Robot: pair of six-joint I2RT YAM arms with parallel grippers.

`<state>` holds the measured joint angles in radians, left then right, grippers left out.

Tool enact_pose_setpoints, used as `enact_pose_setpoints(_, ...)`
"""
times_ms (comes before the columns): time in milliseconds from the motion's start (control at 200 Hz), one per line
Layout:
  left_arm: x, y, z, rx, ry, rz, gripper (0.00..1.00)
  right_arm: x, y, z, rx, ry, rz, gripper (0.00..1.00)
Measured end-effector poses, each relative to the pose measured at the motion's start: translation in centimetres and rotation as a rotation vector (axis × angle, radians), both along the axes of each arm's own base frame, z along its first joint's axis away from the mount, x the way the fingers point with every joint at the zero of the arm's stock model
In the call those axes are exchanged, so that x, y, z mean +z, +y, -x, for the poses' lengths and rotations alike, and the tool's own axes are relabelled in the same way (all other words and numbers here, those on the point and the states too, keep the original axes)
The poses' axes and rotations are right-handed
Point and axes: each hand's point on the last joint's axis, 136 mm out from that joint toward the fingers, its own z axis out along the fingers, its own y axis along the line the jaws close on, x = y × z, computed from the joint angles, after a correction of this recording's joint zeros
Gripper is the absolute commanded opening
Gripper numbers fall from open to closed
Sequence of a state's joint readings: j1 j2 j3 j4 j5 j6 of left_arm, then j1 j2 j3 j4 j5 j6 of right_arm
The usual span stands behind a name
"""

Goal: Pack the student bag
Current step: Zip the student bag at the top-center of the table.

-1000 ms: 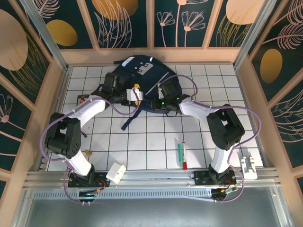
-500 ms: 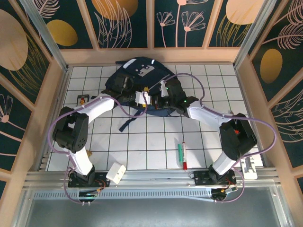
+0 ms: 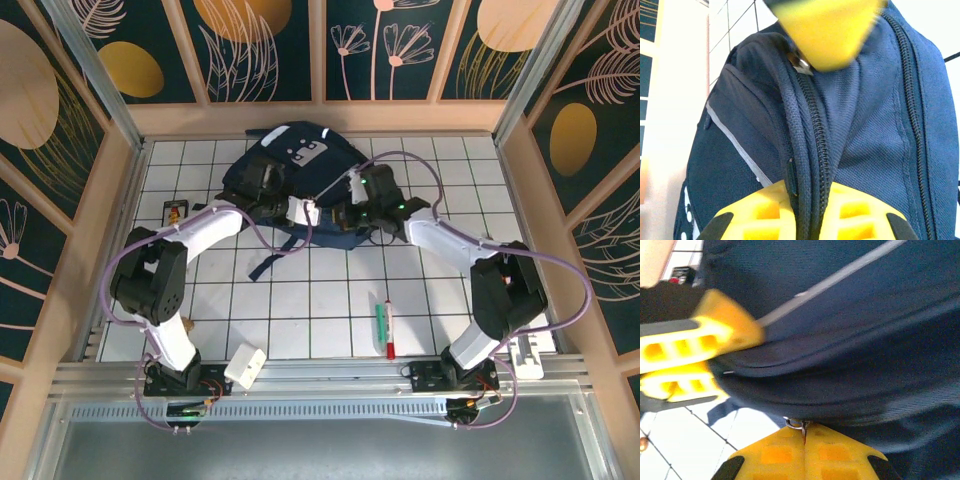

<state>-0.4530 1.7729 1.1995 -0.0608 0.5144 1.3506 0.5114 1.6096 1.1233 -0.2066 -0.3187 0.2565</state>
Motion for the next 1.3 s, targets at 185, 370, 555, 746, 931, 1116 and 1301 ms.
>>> enact_pose_setpoints(185,0.7,0.2,1.1,-0.022,-0.030,0.000,0.00,-0.8,-6.4,-3.4,-0.108,0.007,0.026,0.00)
enact_pose_setpoints(370,1.0,1.0,2.9,-0.013,-0.040,0.031,0.00,-2.8,-7.4,-4.2,-0.111,0.043,0.037,0.00)
enact_pose_setpoints(555,1.6,2.0,2.3,0.010,-0.020,0.099,0.03,-2.3,-8.0,-3.9,-0.134,-0.009,0.034,0.00)
enact_pose_setpoints(746,4.0,3.9,-0.7,0.084,0.014,0.218,0.35,0.0,-6.7,-1.8,-0.110,-0.081,0.002,0.00)
enact_pose_setpoints(931,5.8,7.4,-6.3,0.240,0.016,0.251,0.52,0.1,0.5,2.9,0.006,-0.080,-0.027,0.00)
enact_pose_setpoints(1116,4.0,9.4,-4.4,0.301,0.095,0.207,0.65,-0.1,5.2,6.5,0.087,-0.016,-0.087,0.00)
enact_pose_setpoints(1301,4.5,10.0,3.3,0.255,0.143,0.185,0.80,-1.2,6.7,5.8,0.108,0.035,-0.092,0.00)
